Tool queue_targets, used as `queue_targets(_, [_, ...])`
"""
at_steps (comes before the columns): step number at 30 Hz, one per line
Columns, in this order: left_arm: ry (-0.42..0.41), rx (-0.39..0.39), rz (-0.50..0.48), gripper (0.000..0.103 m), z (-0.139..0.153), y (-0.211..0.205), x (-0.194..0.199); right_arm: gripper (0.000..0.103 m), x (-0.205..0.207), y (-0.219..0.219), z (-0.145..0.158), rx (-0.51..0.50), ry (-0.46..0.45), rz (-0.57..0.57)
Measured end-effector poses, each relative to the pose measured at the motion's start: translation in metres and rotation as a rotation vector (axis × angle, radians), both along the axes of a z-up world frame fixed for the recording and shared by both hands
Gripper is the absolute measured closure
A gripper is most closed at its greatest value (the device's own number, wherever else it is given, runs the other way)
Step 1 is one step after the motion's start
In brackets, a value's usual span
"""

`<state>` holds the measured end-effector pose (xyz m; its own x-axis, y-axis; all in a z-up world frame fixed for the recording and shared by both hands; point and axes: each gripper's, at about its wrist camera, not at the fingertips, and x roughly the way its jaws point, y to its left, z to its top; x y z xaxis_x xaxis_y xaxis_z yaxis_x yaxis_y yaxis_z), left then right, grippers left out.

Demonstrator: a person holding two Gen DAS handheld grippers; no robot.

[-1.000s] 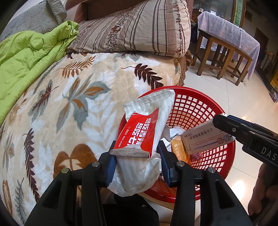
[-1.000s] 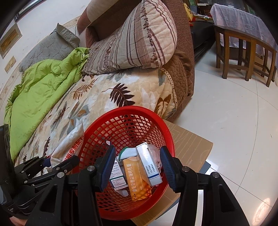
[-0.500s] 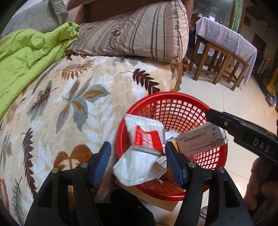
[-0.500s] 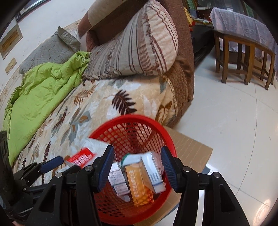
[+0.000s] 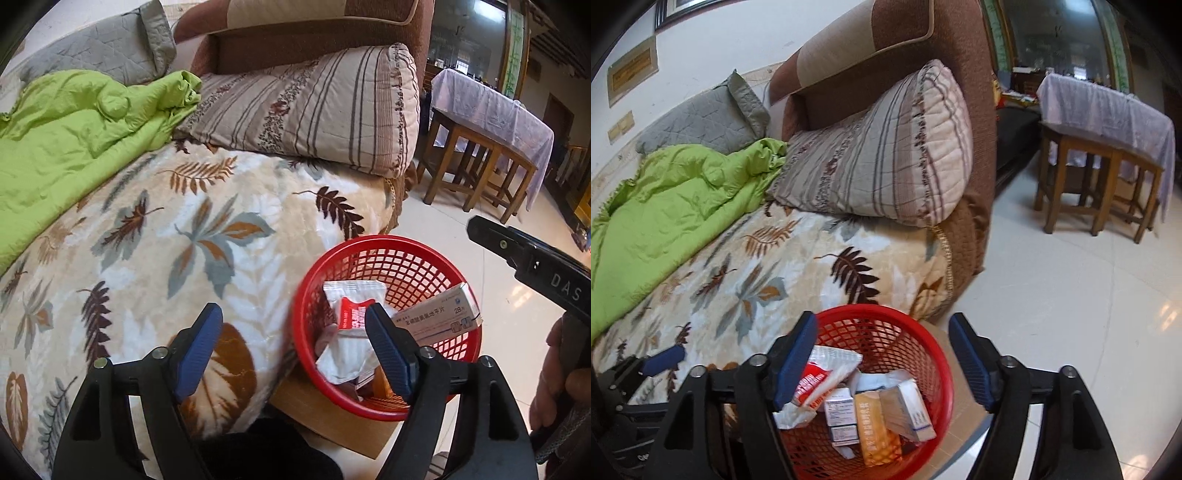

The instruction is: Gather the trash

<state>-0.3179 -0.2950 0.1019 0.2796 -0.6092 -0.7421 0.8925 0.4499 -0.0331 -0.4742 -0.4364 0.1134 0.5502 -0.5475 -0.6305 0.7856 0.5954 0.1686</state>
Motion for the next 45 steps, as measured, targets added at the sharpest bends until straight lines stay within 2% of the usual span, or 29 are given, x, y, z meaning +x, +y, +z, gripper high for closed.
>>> queue_targets(5, [-0.038, -0.036, 0.031, 0.017, 0.009, 0.024, 0.007, 0.010, 0.002, 0.025, -0.001, -0.087, 0.130, -0.077])
queue_targets(9, [-0.065, -0.062, 0.060, 0.014, 0.015, 0.052, 0.015, 0.009, 0.001, 0.043, -0.007, -0.072, 0.161, -0.127])
queue_targets(10, [-0.068, -0.066, 0.067, 0.014, 0.015, 0.060, 0.017, 0.006, 0.000, 0.048, -0.008, -0.069, 0.167, -0.143])
queue_targets(14, [-0.107, -0.067, 0.099, 0.013, 0.015, 0.092, 0.018, 0.000, -0.010, 0.081, -0.007, -0.126, 0.118, -0.250])
queue_targets(17, [-0.115, -0.058, 0.119, 0.013, 0.013, 0.115, 0.017, 0.000, -0.017, 0.100, -0.006, -0.072, 0.058, -0.271])
queue_targets(19, [-0.132, -0.053, 0.135, 0.009, 0.011, 0.130, 0.015, 0.000, -0.013, 0.108, -0.008, -0.015, 0.083, -0.271])
queue_targets(21, [-0.136, -0.062, 0.153, 0.007, 0.009, 0.142, 0.015, 0.000, -0.008, 0.119, -0.011, -0.002, 0.113, -0.235])
queue_targets(26, [-0.087, -0.090, 0.203, 0.007, 0.013, 0.169, 0.025, 0.000, 0.002, 0.154, -0.008, -0.102, 0.157, -0.181])
queue_targets(32, [-0.091, -0.092, 0.223, 0.006, 0.016, 0.174, 0.024, 0.000, 0.009, 0.157, -0.009, -0.105, 0.190, -0.167])
queue_targets(34, [-0.067, -0.100, 0.208, 0.006, 0.016, 0.174, 0.025, 0.000, 0.011, 0.156, -0.009, -0.102, 0.197, -0.168])
queue_targets(36, [-0.004, -0.109, 0.202, 0.006, 0.015, 0.174, 0.029, 0.000, 0.011, 0.156, -0.009, -0.104, 0.201, -0.167])
queue_targets(37, [0.039, -0.118, 0.221, 0.006, 0.013, 0.176, 0.033, 0.000, 0.011, 0.156, -0.009, -0.104, 0.202, -0.166])
queue_targets(39, [0.068, -0.121, 0.238, 0.006, 0.011, 0.177, 0.036, 0.000, 0.011, 0.156, -0.010, -0.102, 0.205, -0.168])
queue_targets(45, [0.002, -0.072, 0.244, 0.006, 0.009, 0.173, 0.032, 0.000, 0.011, 0.153, -0.013, -0.087, 0.208, -0.171])
